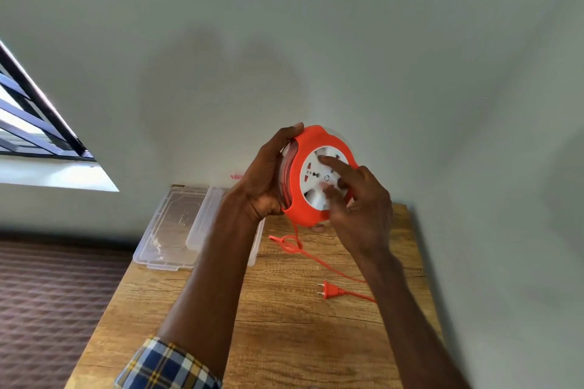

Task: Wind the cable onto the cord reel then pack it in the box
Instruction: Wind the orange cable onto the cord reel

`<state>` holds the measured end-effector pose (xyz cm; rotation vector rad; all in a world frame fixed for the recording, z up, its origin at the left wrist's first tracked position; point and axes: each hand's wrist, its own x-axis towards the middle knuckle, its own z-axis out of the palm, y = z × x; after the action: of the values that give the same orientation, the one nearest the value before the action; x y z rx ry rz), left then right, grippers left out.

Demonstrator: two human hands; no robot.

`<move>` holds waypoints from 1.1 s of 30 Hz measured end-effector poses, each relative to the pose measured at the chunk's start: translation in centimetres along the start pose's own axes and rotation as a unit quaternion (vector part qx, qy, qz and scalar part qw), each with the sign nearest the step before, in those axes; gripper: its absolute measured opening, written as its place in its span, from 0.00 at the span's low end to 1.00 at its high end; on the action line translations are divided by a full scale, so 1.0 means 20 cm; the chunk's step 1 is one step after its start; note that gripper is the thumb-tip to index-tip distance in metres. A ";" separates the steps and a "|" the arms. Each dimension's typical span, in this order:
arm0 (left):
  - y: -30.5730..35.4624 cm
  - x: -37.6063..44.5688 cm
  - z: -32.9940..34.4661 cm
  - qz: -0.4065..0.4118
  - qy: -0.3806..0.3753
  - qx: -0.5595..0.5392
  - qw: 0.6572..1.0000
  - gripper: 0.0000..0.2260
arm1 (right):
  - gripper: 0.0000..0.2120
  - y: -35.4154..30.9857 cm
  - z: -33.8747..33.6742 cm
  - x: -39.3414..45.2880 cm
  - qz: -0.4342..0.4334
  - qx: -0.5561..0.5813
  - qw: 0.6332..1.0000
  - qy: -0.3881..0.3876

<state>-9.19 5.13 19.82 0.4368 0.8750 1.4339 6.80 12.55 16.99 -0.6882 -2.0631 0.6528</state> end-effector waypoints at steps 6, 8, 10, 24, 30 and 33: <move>-0.01 0.01 0.05 -0.026 -0.058 -0.019 0.998 0.30 | 0.11 -0.02 -0.10 0.10 0.035 -0.054 0.998 0.015; -0.01 0.03 0.04 -0.010 -0.038 -0.024 0.999 0.30 | 0.15 -0.01 -0.12 0.08 -0.011 -0.073 0.996 -0.042; -0.01 0.03 0.03 0.006 -0.013 -0.028 1.000 0.30 | 0.20 0.00 -0.13 0.07 -0.024 -0.093 0.992 -0.078; 0.01 -0.04 0.01 -0.038 -0.040 -0.011 0.998 0.36 | 0.31 0.07 -0.16 0.12 -0.145 -0.032 0.964 -0.220; 0.01 -0.02 0.01 -0.028 -0.014 -0.005 0.999 0.35 | 0.20 0.00 -0.15 0.12 -0.113 -0.077 0.973 -0.185; 0.01 0.00 0.03 0.008 0.014 -0.012 1.000 0.29 | 0.14 -0.05 -0.10 0.07 -0.092 -0.081 0.978 -0.168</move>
<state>-8.97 5.20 20.35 0.4067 0.8767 1.4672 7.60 13.16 19.52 -0.4913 -2.4806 0.5255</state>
